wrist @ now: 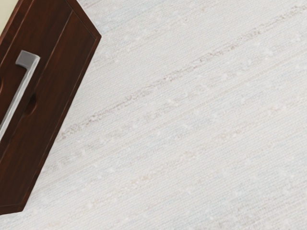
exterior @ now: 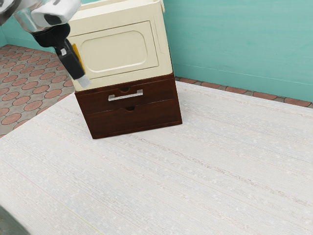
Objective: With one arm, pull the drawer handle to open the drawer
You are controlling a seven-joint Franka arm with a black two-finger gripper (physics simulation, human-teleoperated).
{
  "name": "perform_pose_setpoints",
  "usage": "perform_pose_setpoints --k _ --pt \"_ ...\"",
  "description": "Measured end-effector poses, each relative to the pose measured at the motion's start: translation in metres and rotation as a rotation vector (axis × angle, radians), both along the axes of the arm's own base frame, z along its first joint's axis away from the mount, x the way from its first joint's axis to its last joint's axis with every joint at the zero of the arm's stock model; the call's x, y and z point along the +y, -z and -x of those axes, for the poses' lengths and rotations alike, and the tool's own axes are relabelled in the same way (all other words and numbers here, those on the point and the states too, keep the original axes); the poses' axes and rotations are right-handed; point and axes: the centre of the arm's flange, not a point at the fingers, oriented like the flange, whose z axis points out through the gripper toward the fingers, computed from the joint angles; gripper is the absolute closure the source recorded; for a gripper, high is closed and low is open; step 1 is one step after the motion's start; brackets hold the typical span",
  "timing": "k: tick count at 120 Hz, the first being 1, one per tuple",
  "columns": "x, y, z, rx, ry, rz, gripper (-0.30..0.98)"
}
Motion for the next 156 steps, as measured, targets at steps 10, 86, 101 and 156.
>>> perform_pose_setpoints --k 10,86,101,156 --pt "0.001 0.032 -0.033 0.003 0.049 -0.021 0.0" --pt "0.02 0.113 -0.086 -0.046 0.41 -0.263 0.07" --pt "0.068 0.139 -0.096 -0.021 0.387 -0.266 0.09" --pt "0.079 0.169 -0.124 -0.077 0.424 -0.214 0.08"
